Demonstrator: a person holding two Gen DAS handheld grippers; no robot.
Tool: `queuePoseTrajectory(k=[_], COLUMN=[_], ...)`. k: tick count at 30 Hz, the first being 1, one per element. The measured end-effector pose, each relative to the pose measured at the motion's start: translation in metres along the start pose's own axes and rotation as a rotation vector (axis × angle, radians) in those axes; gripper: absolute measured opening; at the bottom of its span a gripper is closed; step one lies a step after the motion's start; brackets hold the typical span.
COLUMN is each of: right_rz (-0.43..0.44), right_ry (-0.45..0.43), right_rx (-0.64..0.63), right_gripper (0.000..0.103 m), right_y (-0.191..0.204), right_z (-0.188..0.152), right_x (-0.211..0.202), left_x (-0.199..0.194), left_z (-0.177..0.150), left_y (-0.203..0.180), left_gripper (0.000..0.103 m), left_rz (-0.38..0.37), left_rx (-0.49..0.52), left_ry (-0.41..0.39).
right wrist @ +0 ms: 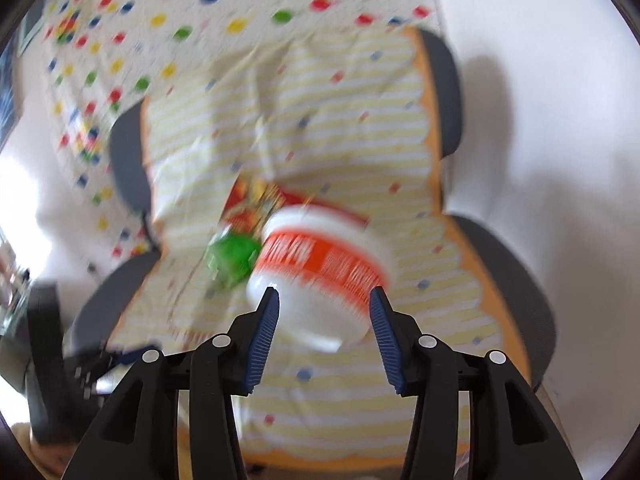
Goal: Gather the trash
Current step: 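Move both tools back over the chair toward the white bowl, then grasp the white bowl rim with the right tool while the left tool grasps the white carton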
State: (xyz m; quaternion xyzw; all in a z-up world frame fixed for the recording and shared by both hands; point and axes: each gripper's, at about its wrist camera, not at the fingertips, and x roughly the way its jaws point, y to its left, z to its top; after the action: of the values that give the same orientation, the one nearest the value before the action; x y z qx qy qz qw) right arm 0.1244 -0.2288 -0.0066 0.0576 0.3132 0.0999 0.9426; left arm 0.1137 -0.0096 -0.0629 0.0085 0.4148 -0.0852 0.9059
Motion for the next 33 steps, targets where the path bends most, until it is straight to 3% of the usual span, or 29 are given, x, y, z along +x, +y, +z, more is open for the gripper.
queuePoseTrajectory(k=[5,9,13,17,20,23,26,33], right_rz=[-0.035,-0.02,0.015,0.126,0.091,0.084,0.119,0.008], right_ry=[0.027,0.075,0.057,0.105,0.118,0.16,0.111,0.048], right_rx=[0.054,0.053,-0.013,-0.108,-0.218,-0.181,-0.148,-0.104], right_gripper=[0.048,0.045,0.042,0.041,0.041,0.041,0.042,0.046], right_y=[-0.004,0.0,0.019,0.046,0.065,0.062,0.058,0.019], right_z=[0.037,0.04,0.02,-0.022,-0.044,-0.047,-0.038,-0.021], right_x=[0.047,0.066,0.041,0.019,0.025,0.04,0.022,-0.018], left_x=[-0.004,-0.002,-0.005,-0.007,-0.006,-0.007,-0.011,-0.006], left_z=[0.001,0.004,0.003,-0.002,-0.007,-0.008,-0.006,0.03], left_y=[-0.001,-0.001,0.003,0.012,0.019,0.025,0.028,0.033], left_gripper=[0.053,0.053,0.053,0.053,0.053,0.053,0.053,0.053], left_rz=[0.002,0.006,0.008,0.025,0.048,0.055,0.061,0.057], left_rx=[0.003,0.009,0.001,-0.019,-0.033,-0.049,-0.036,0.034], left_ry=[-0.007,-0.004,-0.004,0.003,0.019,0.025,0.009,-0.075])
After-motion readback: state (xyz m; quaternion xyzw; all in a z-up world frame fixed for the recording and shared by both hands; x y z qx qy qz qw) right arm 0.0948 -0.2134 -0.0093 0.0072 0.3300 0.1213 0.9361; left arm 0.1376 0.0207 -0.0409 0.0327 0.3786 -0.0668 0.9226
